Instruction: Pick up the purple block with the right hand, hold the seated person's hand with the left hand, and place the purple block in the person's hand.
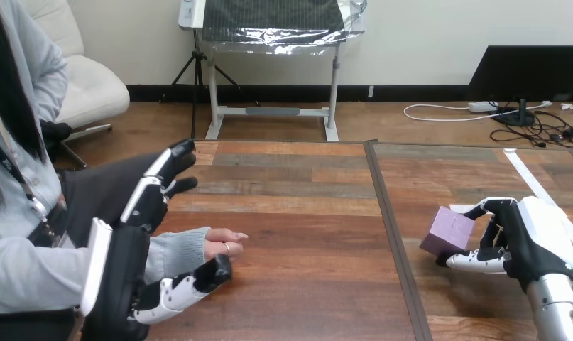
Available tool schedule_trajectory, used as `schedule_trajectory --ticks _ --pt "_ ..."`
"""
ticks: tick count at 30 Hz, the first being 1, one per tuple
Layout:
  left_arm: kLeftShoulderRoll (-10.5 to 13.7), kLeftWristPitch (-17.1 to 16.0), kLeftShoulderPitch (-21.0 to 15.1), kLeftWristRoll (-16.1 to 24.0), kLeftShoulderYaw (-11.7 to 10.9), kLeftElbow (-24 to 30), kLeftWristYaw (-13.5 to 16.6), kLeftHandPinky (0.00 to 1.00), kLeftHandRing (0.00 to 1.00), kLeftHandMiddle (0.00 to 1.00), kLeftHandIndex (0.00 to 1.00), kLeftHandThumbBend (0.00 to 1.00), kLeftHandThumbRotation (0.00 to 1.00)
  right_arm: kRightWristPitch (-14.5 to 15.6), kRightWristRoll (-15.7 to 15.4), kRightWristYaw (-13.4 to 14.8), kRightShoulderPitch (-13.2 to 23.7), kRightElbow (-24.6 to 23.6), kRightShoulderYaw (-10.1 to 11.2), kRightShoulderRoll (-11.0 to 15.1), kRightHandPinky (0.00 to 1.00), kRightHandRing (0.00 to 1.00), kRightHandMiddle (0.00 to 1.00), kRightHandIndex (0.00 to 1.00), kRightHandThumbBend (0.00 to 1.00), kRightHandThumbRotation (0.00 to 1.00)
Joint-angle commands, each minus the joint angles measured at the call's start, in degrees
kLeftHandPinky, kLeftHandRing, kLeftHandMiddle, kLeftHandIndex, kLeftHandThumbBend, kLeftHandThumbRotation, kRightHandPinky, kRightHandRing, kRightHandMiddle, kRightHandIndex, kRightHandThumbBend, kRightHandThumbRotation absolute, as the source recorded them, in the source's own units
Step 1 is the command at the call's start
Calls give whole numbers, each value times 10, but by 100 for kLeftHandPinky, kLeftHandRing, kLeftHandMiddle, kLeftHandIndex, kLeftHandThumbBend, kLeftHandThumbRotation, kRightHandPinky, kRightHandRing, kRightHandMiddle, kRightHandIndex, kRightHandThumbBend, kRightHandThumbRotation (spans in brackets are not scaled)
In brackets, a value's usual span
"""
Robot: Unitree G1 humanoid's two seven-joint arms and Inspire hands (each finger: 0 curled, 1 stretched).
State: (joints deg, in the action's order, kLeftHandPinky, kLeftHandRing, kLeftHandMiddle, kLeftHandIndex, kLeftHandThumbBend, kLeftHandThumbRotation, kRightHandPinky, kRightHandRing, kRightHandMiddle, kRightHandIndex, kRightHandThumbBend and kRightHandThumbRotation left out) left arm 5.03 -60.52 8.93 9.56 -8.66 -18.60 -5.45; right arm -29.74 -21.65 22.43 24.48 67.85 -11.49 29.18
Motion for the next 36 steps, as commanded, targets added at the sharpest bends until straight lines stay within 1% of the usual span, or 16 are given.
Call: schedule_trajectory --ticks 1,3,4,6,8,13,17,21,26,28,29,36 --pt "23 26 -16 17 -6 44 10 83 91 92 90 100 71 -5 22 -8 27 -25 23 -11 5 10 16 21 41 0" --pt "28 38 -13 21 -4 52 9 87 93 93 90 100 67 -6 23 -8 27 -25 25 -13 5 9 15 20 41 0" --pt "32 52 -9 30 -6 62 9 88 93 93 90 100 66 -4 28 -15 28 -26 29 -15 5 9 15 20 41 0" --pt "36 68 -5 40 -7 73 12 90 94 94 91 100 65 -1 35 -24 28 -27 33 -18 5 9 15 20 40 0" --pt "43 83 -1 68 -12 86 19 91 95 94 91 100 63 1 44 -34 29 -28 38 -21 5 9 15 19 40 0" --pt "58 108 2 107 -17 101 34 92 95 94 91 100 60 4 54 -47 31 -31 46 -27 4 9 15 19 39 0" --pt "71 127 2 134 -18 109 45 91 94 93 90 100 56 8 59 -56 32 -33 51 -31 5 9 15 19 38 0" --pt "85 138 -2 154 -16 111 55 89 92 92 89 100 53 16 62 -59 34 -38 53 -34 5 9 15 19 38 0" --pt "103 160 -8 164 -10 112 54 87 91 91 88 100 48 21 74 -74 36 -46 59 -39 5 10 15 19 37 0" --pt "111 166 -11 172 -8 110 56 87 91 91 88 100 46 24 76 -75 36 -49 59 -40 5 10 15 19 37 0" --pt "115 169 -13 177 -8 110 58 86 91 91 88 100 44 25 76 -75 37 -51 60 -41 5 9 15 19 37 2" --pt "136 195 -22 202 -2 107 64 85 91 90 87 100 40 24 73 -77 38 -61 65 -45 5 9 15 18 36 5"
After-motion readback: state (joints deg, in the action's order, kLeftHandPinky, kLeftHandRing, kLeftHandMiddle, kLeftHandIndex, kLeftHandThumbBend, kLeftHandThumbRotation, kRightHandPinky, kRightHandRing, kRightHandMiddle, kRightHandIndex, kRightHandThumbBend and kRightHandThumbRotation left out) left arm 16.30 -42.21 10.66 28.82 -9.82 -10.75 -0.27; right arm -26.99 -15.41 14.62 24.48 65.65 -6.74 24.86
